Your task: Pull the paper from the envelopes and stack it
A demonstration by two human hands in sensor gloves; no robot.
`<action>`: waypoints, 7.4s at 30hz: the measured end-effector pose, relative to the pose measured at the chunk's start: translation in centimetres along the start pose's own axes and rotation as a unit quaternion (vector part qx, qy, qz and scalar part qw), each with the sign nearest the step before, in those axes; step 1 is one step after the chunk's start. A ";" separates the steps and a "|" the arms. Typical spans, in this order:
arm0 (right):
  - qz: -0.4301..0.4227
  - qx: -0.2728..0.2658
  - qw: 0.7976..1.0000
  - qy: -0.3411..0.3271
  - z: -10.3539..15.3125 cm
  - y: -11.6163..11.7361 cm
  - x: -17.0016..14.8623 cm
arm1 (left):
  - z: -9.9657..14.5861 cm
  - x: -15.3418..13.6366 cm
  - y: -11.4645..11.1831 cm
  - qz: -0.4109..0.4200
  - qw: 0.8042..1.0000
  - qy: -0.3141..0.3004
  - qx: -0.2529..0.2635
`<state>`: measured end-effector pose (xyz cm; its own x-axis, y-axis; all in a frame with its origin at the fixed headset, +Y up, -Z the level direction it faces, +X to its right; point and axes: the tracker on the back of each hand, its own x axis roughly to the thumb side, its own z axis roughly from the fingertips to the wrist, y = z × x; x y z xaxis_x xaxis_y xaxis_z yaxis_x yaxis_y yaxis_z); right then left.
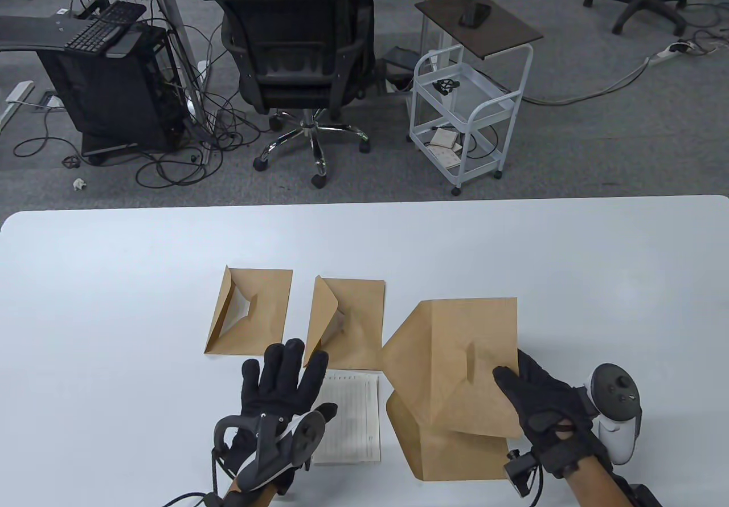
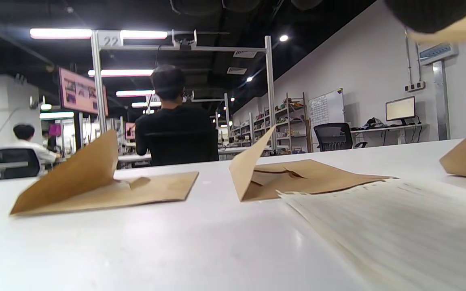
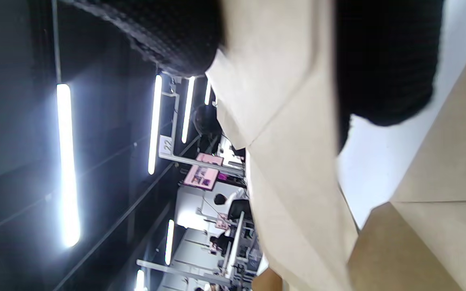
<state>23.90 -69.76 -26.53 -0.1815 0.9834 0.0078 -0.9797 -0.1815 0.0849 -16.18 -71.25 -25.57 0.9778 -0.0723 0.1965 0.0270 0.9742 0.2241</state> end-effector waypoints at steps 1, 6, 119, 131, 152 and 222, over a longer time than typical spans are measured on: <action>0.006 0.005 1.000 0.006 0.0 0.0 0.0 | 0.0 0.0 -0.1 0.005 1.000 0.000 -0.003; 0.075 0.038 0.995 0.045 -0.3 1.0 -0.6 | 0.1 0.1 0.0 -0.002 1.000 -0.003 -0.012; 0.513 0.002 0.852 -0.103 0.1 3.1 0.5 | -14.1 0.1 -5.6 -0.046 0.944 0.182 -0.271; 0.522 -0.002 0.846 -0.107 0.0 3.3 0.5 | -15.2 -0.4 -6.3 -0.065 0.941 0.196 -0.268; 0.533 0.002 0.840 -0.103 0.0 3.6 0.3 | -12.8 -2.2 -0.6 0.192 0.949 0.193 -0.161; -0.137 0.140 0.981 -0.001 -0.1 4.5 -2.6 | -1.2 6.2 0.7 0.273 0.957 -0.082 -0.055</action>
<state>19.99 -73.15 -26.26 0.0852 0.9951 -0.0506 -0.9300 0.0976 0.3545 -9.81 -70.75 -25.32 0.8068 0.4307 0.4044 -0.4487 0.8920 -0.0550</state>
